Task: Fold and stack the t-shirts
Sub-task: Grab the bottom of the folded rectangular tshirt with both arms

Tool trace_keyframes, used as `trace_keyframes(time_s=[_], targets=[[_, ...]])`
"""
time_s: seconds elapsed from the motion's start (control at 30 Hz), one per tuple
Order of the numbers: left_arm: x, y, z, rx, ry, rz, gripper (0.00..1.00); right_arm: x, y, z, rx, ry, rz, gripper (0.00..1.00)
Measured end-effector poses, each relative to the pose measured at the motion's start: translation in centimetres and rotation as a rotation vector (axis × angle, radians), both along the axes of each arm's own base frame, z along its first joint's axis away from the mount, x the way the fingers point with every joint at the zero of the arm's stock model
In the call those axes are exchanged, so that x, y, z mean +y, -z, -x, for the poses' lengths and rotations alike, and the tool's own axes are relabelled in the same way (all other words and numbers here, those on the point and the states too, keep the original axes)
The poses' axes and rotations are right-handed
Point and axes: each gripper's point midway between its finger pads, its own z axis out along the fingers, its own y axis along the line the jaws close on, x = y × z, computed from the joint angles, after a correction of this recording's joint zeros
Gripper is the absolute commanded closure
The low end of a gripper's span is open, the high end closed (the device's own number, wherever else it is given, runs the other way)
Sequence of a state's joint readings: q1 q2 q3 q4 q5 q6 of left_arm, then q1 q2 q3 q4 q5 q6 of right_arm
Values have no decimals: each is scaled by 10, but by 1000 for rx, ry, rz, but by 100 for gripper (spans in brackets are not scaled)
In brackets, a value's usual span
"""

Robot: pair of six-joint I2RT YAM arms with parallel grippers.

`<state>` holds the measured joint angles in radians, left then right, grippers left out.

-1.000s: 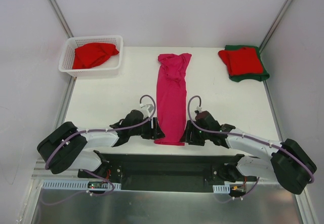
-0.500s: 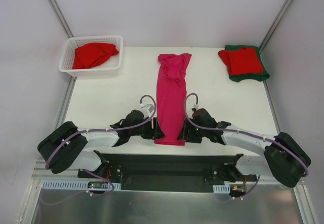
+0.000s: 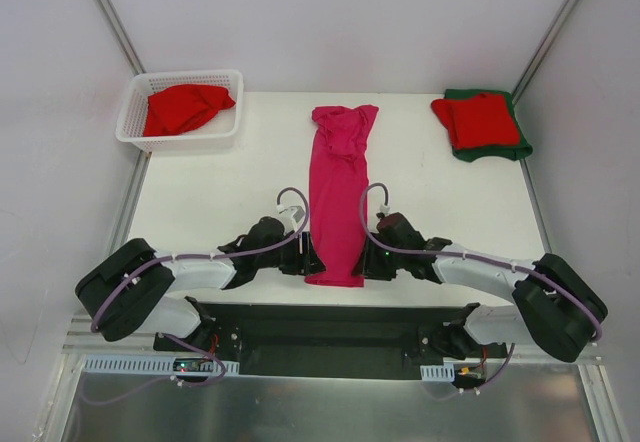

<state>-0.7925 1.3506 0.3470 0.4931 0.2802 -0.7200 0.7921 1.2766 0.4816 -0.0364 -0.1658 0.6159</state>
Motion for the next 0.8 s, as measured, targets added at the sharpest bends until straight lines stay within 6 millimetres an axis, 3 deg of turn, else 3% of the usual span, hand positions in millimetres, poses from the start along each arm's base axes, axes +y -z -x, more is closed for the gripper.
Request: trace_keyframes(time_s=[0.13,0.3,0.53,0.57,0.7,0.8], targets=[[1,4,1,13,-4,-7,78,-1,2,0,7,1,6,64],[1,12,3,39,-5,-18,83,-1,2,1,8,1,6,65],[-4,14,4,53,4,1,100,-2,3,1,10,2,13,71],[-4,13,4,53,6,3,100,-2,3,1,10,3,15,73],[-4,13,4,54,7,5,100,-6,6,4,19,2,34,99],[-4,13,5,55,8,5,100,-8,8,5,23,0,45,99]])
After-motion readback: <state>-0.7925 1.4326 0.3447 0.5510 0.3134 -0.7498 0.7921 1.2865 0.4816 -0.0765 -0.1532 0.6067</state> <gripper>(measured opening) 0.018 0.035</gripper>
